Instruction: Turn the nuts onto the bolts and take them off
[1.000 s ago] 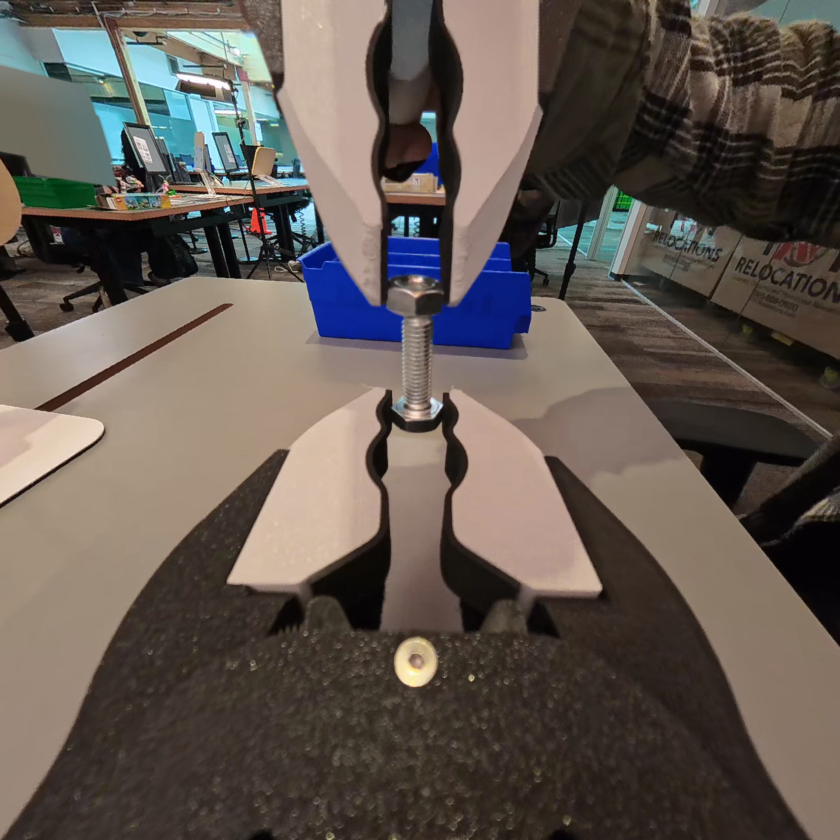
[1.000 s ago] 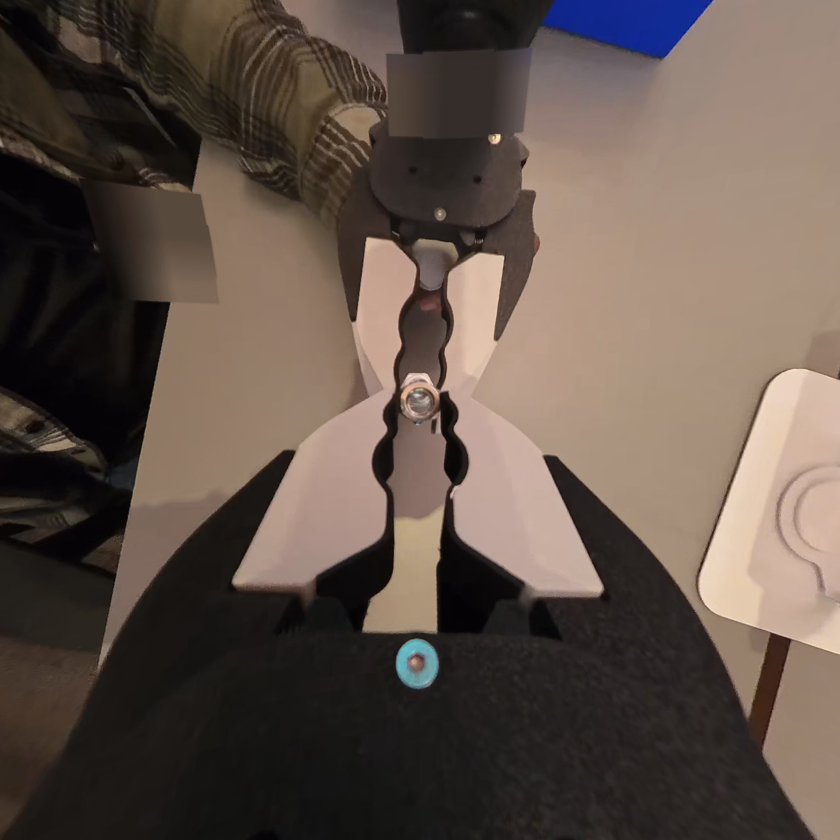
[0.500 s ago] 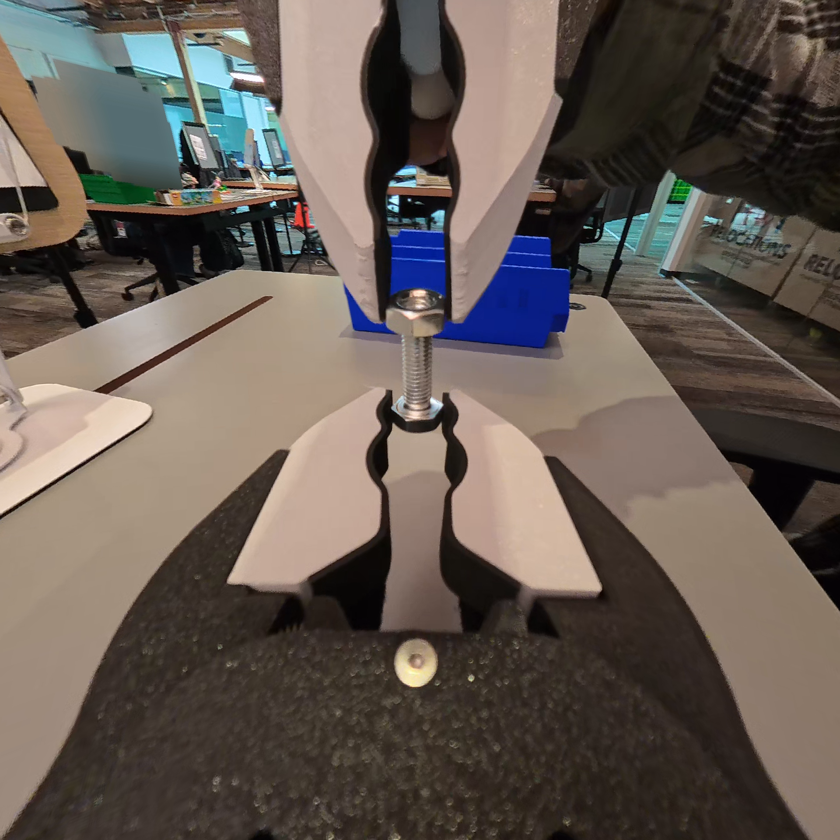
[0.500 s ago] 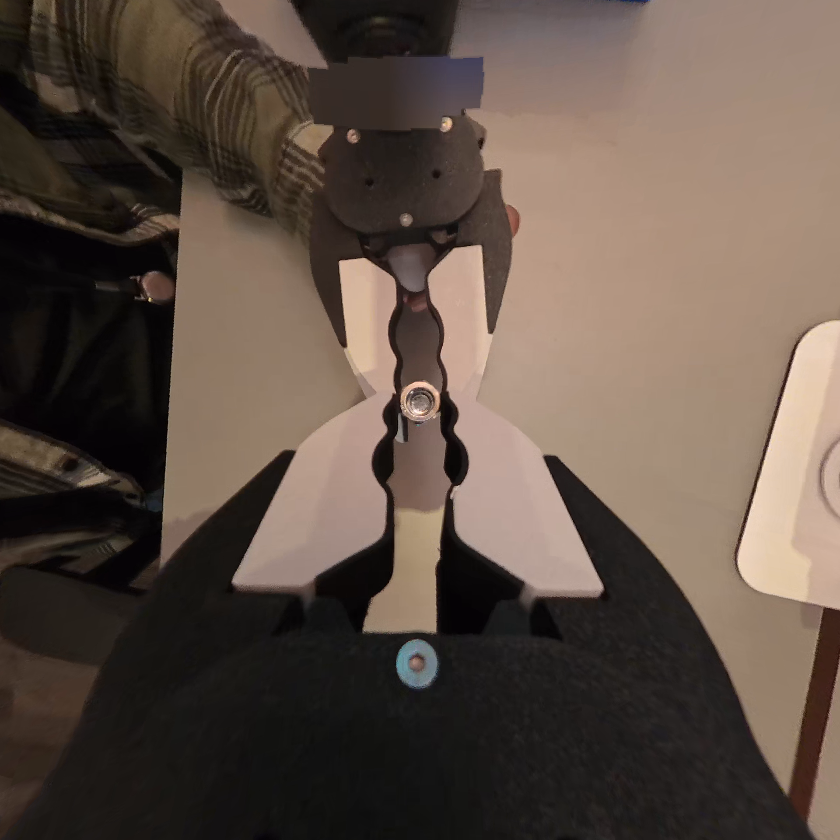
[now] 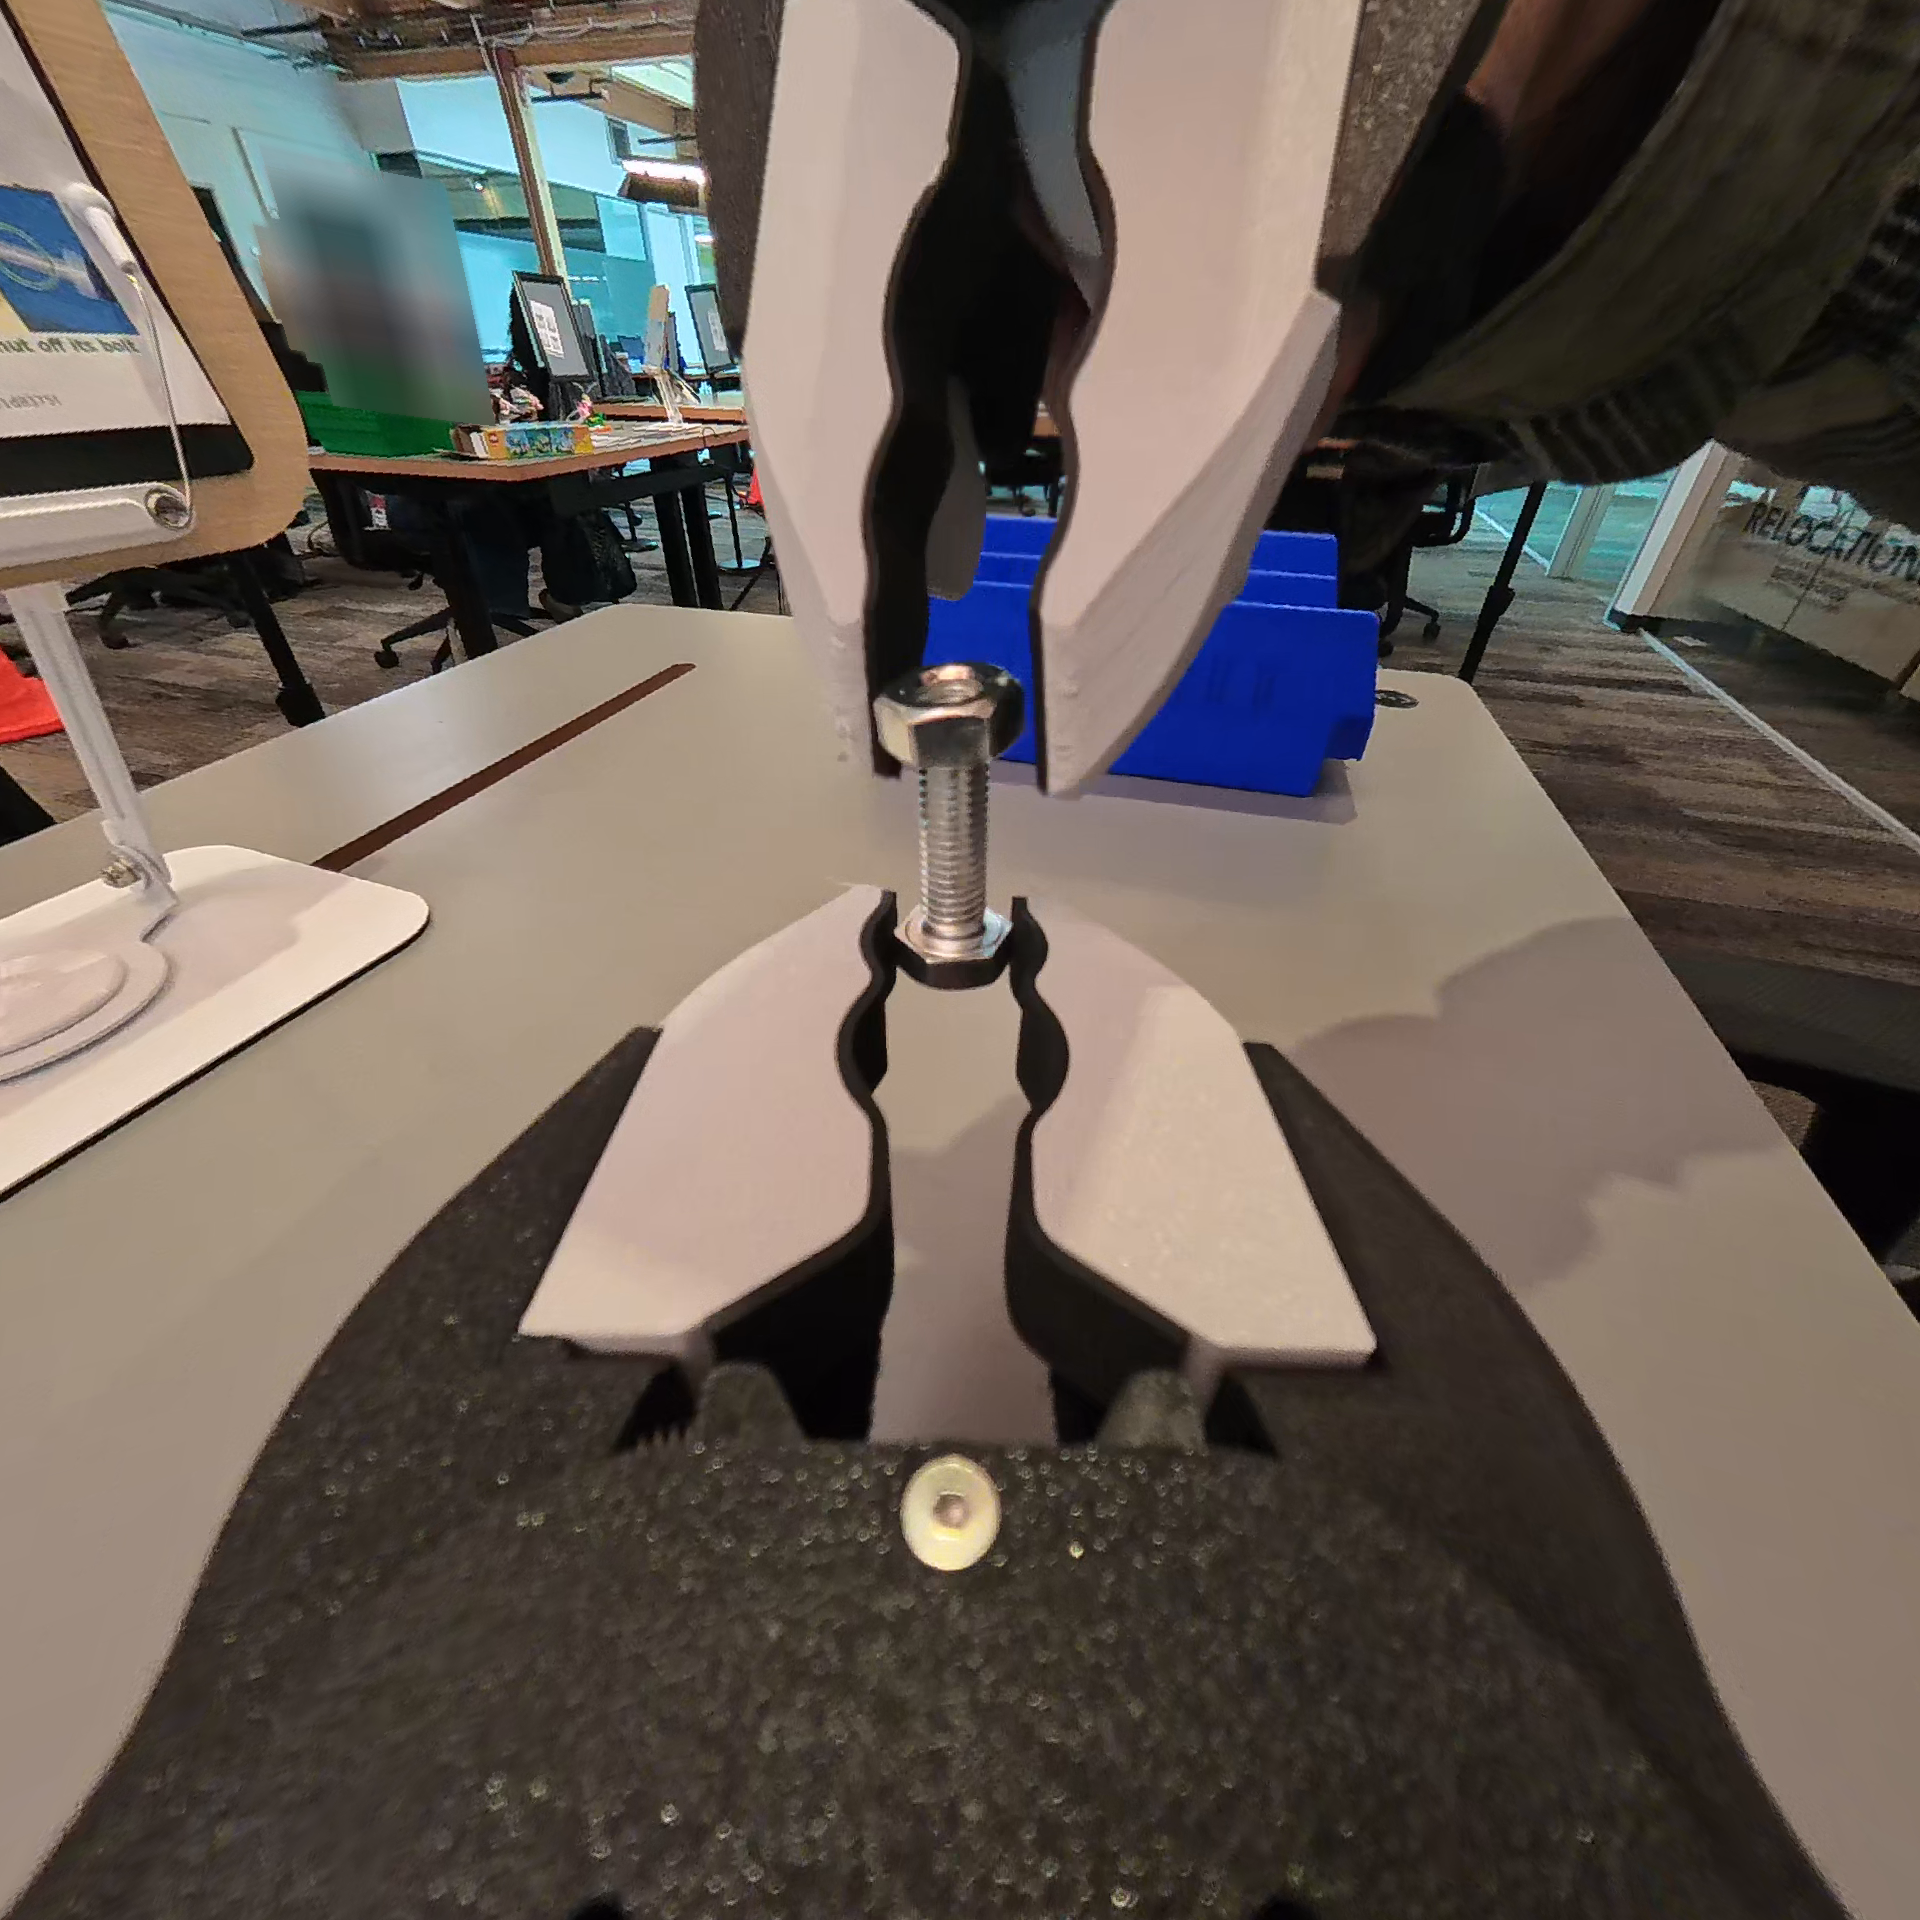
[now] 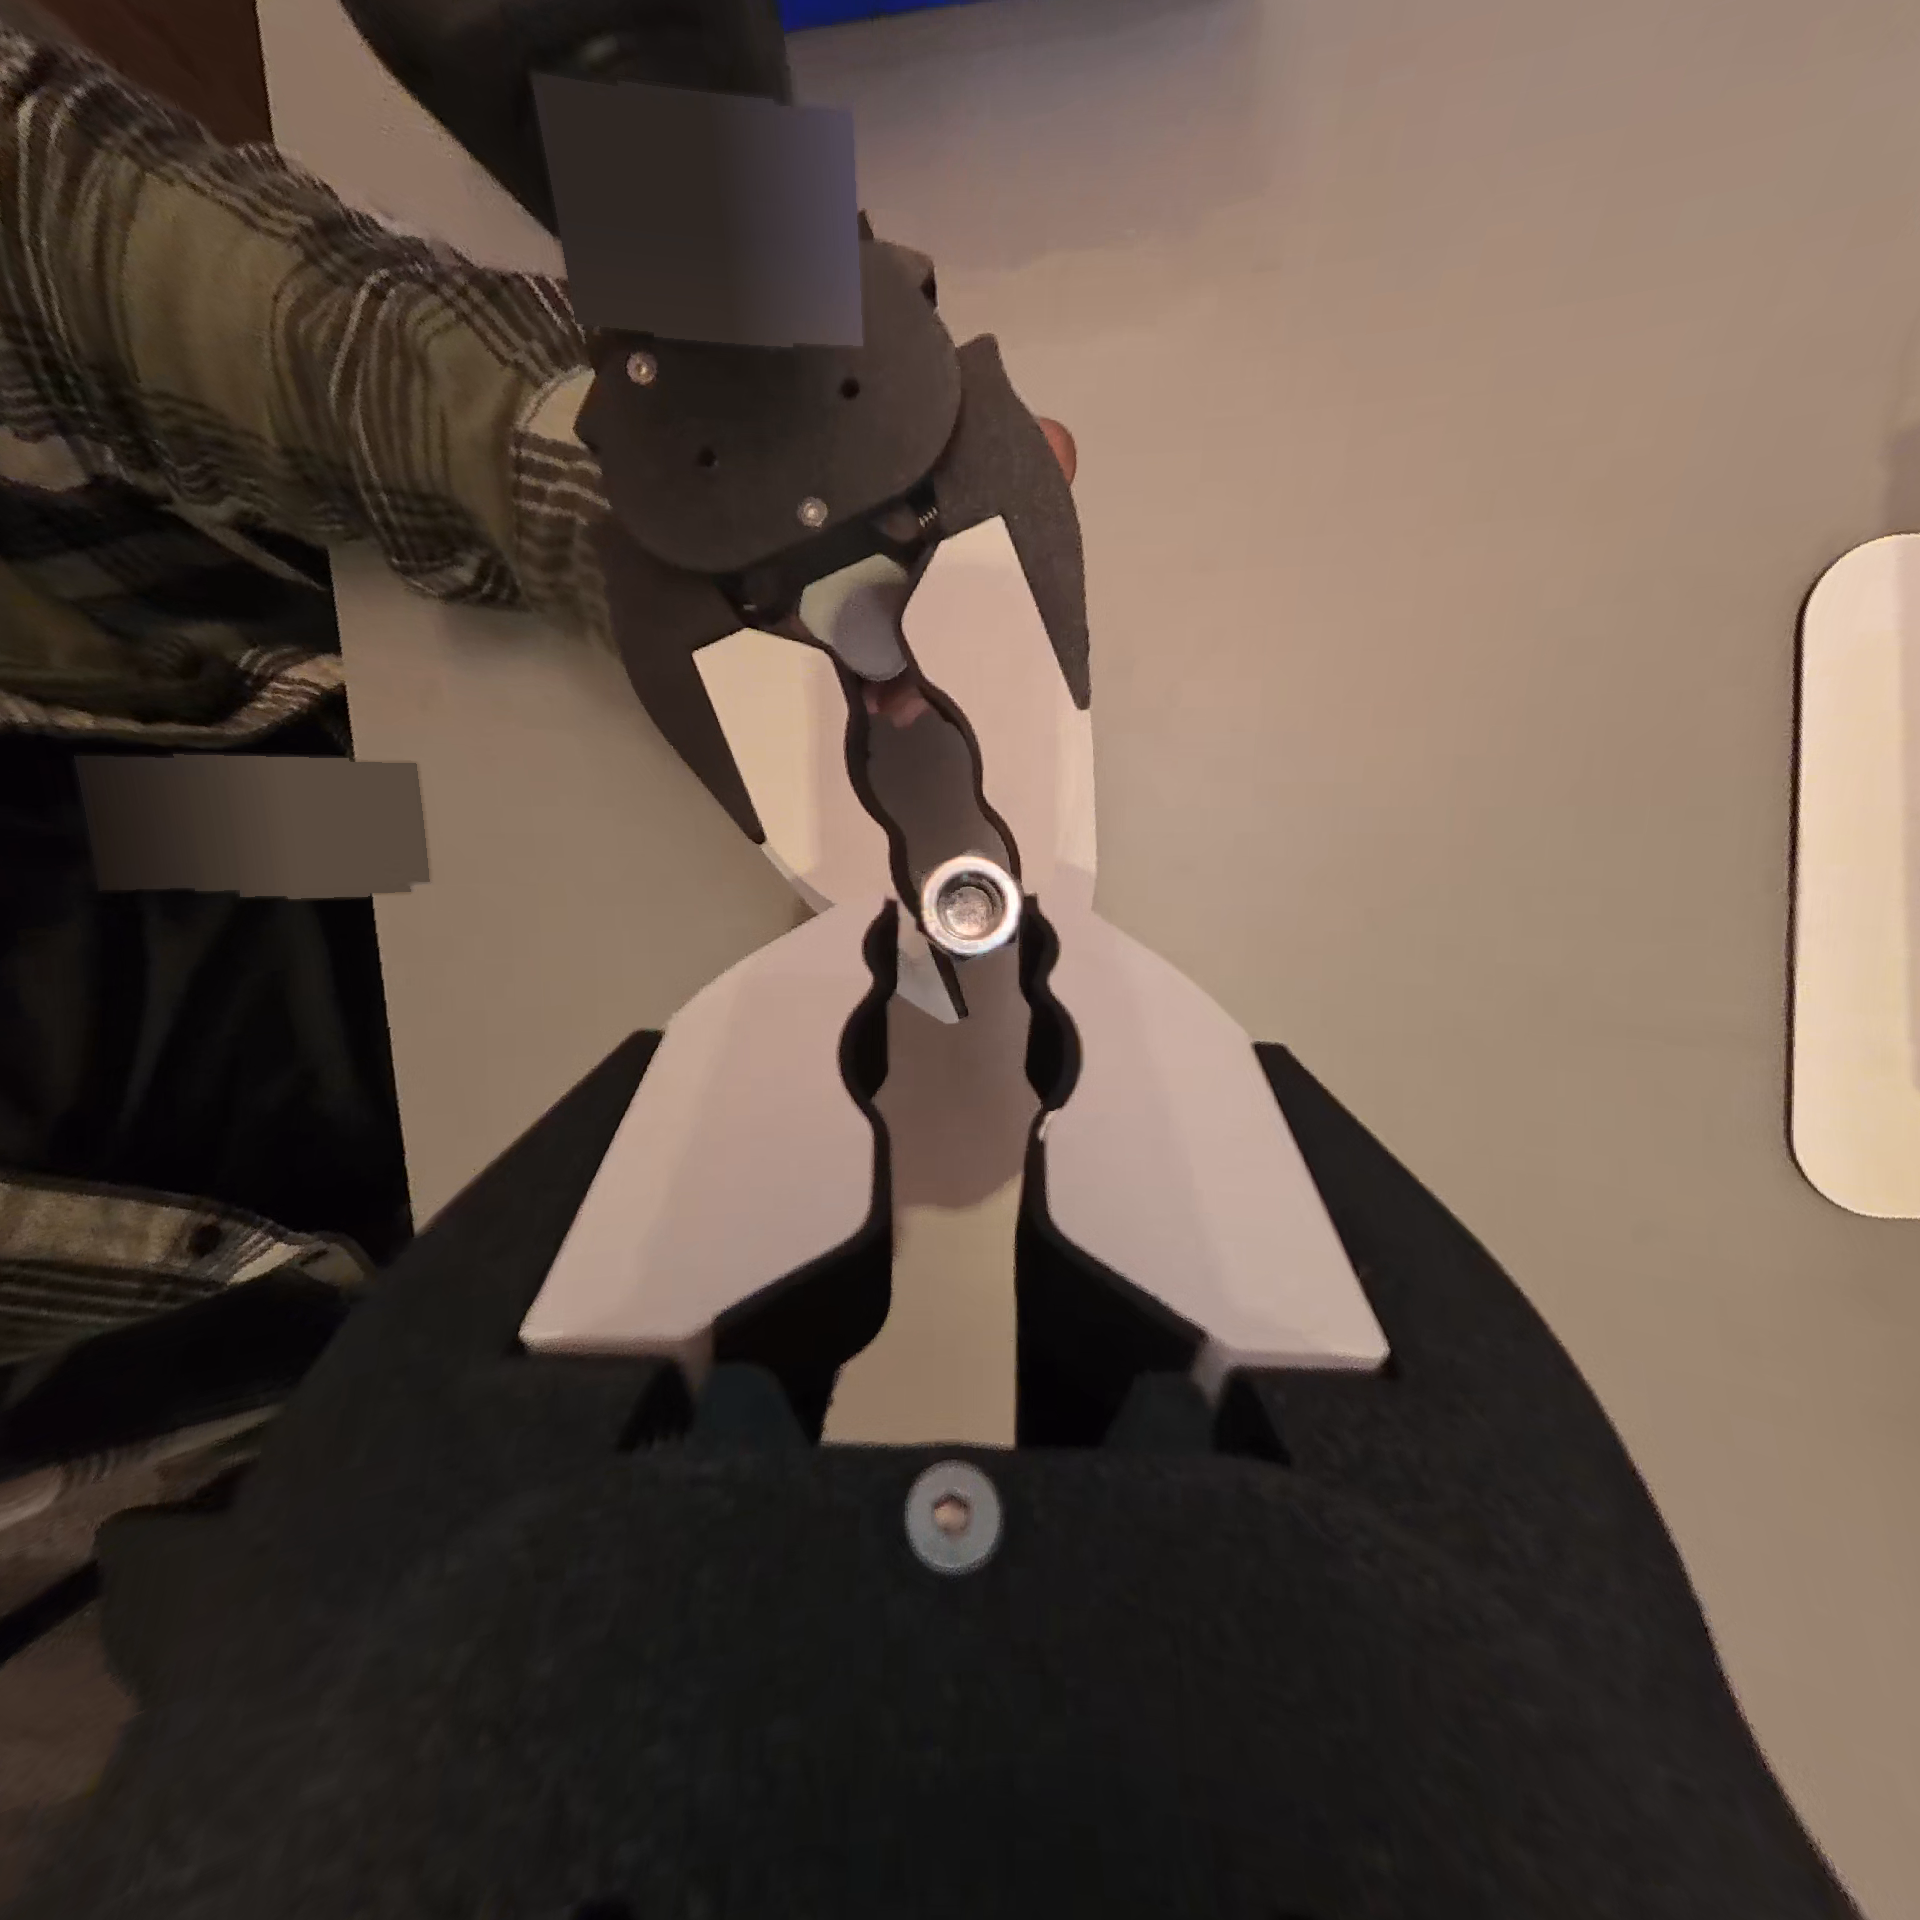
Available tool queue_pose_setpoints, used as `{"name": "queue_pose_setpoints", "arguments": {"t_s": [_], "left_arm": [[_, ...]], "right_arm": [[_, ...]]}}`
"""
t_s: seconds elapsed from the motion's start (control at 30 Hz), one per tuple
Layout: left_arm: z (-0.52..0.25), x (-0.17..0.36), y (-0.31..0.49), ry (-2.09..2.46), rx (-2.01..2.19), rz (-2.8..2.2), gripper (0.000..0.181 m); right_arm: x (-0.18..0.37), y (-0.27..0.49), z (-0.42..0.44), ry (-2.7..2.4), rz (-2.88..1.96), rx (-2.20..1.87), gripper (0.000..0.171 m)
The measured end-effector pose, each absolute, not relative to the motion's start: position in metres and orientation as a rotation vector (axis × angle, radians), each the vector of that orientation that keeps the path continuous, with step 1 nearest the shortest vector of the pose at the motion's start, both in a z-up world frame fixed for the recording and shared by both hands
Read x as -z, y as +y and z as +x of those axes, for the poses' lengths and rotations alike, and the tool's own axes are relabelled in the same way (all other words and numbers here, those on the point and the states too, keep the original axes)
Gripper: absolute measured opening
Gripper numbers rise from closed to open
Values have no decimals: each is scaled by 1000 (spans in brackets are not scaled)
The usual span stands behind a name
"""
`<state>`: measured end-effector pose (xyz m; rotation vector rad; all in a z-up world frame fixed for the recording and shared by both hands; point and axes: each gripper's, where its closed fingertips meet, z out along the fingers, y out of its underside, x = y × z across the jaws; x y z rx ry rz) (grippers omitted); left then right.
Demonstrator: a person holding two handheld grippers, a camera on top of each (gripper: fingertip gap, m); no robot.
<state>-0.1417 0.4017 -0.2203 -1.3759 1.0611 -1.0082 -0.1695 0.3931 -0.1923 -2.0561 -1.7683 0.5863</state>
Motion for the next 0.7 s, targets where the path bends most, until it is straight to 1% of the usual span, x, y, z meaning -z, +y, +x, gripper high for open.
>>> {"name": "queue_pose_setpoints", "arguments": {"t_s": [0.07,0.17,0.3,0.4,0.47,0.6,0.7], "left_arm": [[-141,221,401,1069,1010,-1380,20],[-141,222,401,1073,1014,-1380,20],[-140,221,399,1087,1027,-1365,20],[-139,219,395,1105,1043,-1341,20],[-138,220,392,1126,1049,-1331,20],[-134,223,387,1169,1060,-1321,21],[-133,225,385,1190,1059,-1321,20]], "right_arm": [[192,393,-171,-1778,-2034,-590,24],[192,393,-169,-1797,-2019,-576,36],[182,396,-163,-1903,-1877,-538,62],[172,390,-164,-1991,-1713,-619,58],[169,386,-164,-2049,-1645,-655,51],[171,379,-165,-2164,-1655,-708,36],[179,377,-163,-2245,-1699,-679,35]]}}
